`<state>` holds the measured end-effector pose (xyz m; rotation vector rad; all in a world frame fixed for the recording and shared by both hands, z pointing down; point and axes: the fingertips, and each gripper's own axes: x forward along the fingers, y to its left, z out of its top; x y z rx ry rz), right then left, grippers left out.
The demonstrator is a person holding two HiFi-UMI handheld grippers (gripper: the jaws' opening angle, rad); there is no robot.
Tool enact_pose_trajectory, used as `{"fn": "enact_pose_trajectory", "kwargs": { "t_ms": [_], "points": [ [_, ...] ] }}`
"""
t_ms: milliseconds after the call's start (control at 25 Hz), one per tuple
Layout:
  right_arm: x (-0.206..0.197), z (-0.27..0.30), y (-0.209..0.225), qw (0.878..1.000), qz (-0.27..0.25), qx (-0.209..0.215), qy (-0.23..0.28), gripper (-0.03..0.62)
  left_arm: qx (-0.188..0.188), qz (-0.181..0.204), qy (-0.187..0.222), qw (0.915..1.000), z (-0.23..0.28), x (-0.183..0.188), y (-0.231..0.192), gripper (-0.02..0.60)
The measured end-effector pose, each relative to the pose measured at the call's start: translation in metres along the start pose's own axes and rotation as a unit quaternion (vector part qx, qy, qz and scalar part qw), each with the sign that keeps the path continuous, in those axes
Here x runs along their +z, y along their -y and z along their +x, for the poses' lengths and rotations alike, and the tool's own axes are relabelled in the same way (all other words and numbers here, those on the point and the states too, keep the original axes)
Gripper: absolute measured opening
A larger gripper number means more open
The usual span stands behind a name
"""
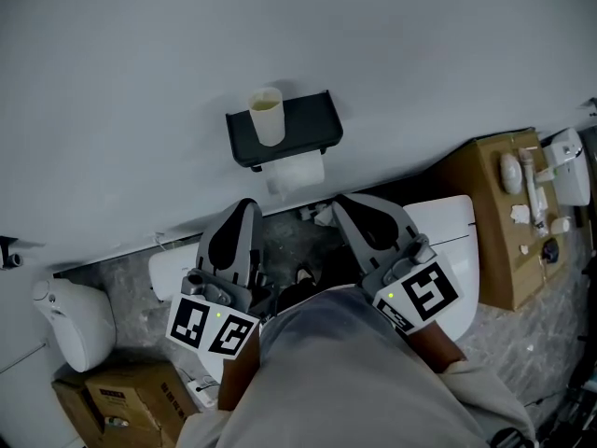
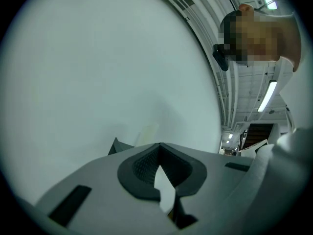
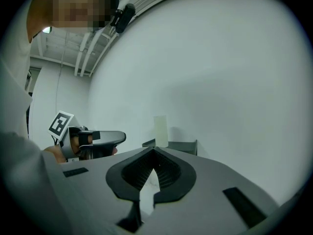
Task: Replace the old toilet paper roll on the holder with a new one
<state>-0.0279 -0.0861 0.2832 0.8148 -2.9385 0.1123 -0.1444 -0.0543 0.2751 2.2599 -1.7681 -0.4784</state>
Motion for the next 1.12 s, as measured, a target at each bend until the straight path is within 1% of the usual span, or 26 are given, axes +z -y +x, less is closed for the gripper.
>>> {"fn": "enact_pose_trajectory", "kwargs": {
  "t_ms": [200,520,920,1120],
  "points": [
    [-0.001,-0.002,-0.002,1.000,-0.006,-0.005,-0.006,0.015,-0.007,0.007,-0.003,0.9999,0.001,0.000,0.005,0.003],
    [0.001,-0.003,-0.004,1.000,-0.011,-0.011,-0.003,0.015,-0.016,0.000,-0.002,0.9999,0.004,-0.002,0.006,0.003],
    [0.004,-0.001,-0.004,1.000,-0.016,-0.006,0.000,0.015,-0.032,0.001,-0.008,0.9995,0.010,-0.005,0.011,0.003],
    [0.006,-0.002,-0.004,1.000,-0.013,-0.004,0.003,0.015,-0.035,0.002,-0.007,0.9994,0.011,-0.003,0.012,0.003]
  ]
}}
